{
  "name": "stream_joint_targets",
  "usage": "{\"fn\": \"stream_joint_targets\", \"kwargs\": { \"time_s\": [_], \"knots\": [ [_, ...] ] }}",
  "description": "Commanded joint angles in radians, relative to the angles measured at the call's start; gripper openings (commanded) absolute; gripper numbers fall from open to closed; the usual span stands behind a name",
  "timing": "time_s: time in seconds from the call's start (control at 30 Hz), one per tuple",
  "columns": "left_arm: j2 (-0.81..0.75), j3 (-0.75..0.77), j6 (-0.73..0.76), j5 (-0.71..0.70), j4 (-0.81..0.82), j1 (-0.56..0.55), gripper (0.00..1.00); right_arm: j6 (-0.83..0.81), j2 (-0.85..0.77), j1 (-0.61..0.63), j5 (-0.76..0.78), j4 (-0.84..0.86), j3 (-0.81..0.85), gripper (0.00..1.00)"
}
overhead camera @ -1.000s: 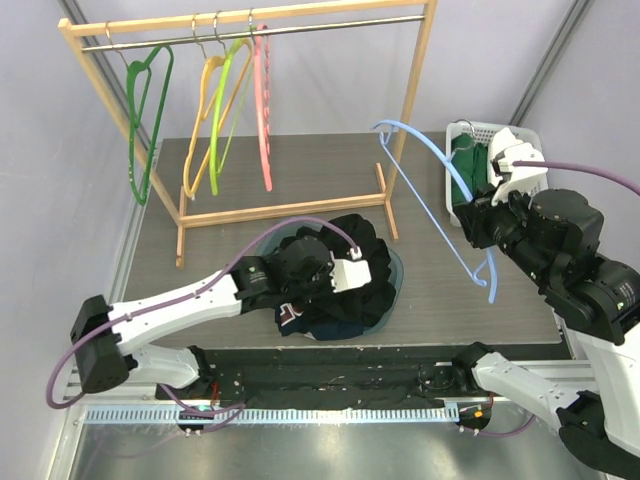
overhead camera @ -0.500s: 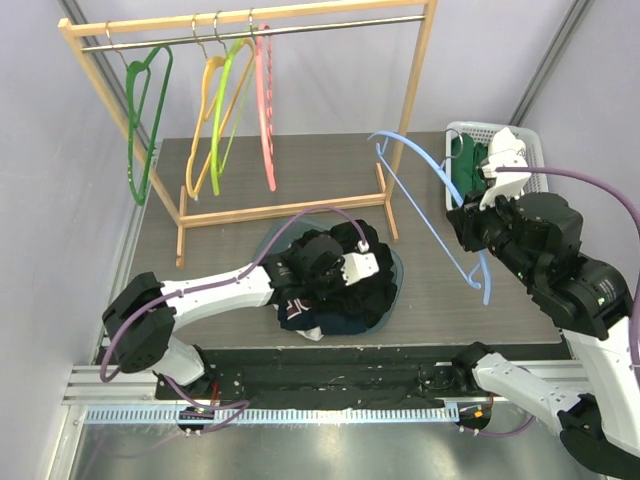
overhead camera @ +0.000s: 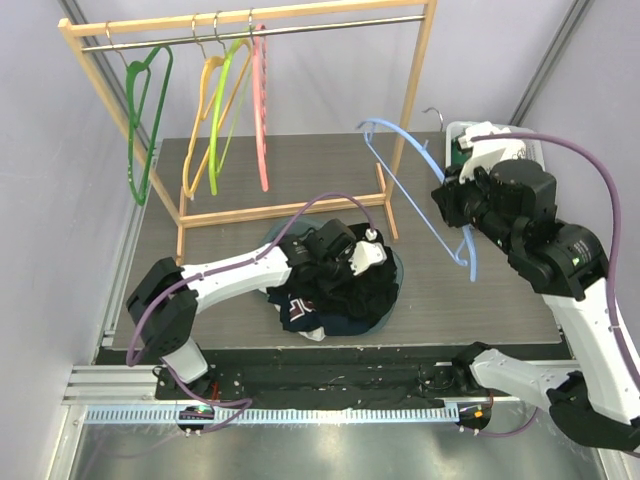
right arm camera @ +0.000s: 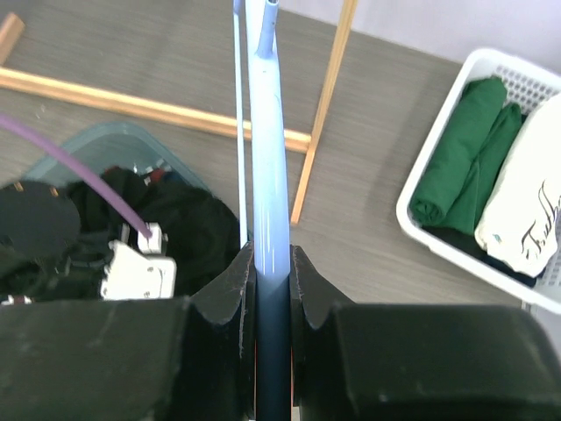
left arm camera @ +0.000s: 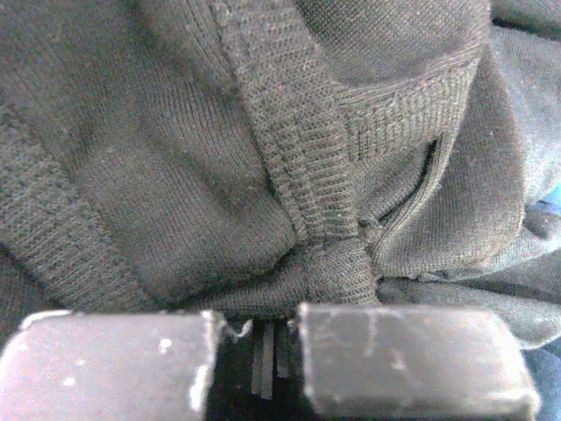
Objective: Remove the tank top from the hanger
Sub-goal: Place the tank top in the bin.
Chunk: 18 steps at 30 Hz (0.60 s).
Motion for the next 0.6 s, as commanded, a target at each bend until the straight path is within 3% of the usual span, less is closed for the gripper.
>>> {"fn": "stream_joint_targets", "kwargs": {
  "time_s": [0.0,0.2,0.4,0.5,0.57],
  "knots": [
    [0.052,-0.166,-0.007,0.058,-0.272,-0.015,0.20,-0.004,0.083,-0.002,-0.033,0.086,0.154,0.01],
    [-0.030,-0.151,0.024,-0.095,-0.296,-0.020,0.57,0.010,0.182,-0.002,-0.064,0.065,0.245,0.01],
    [-0.072,0.082,-0.048,-0.290,-0.446,-0.029,0.69,-0.033,0.277,0.008,-0.072,-0.021,0.434,0.01],
    [-0.063,0.225,-0.044,-0.348,-0.599,-0.030,0.67,-0.067,0.297,0.049,0.003,-0.032,0.477,0.01],
    [-0.090,0.272,-0.031,-0.345,-0.615,-0.033,0.67,-0.078,0.317,0.063,0.025,-0.036,0.501,0.01]
  ]
}}
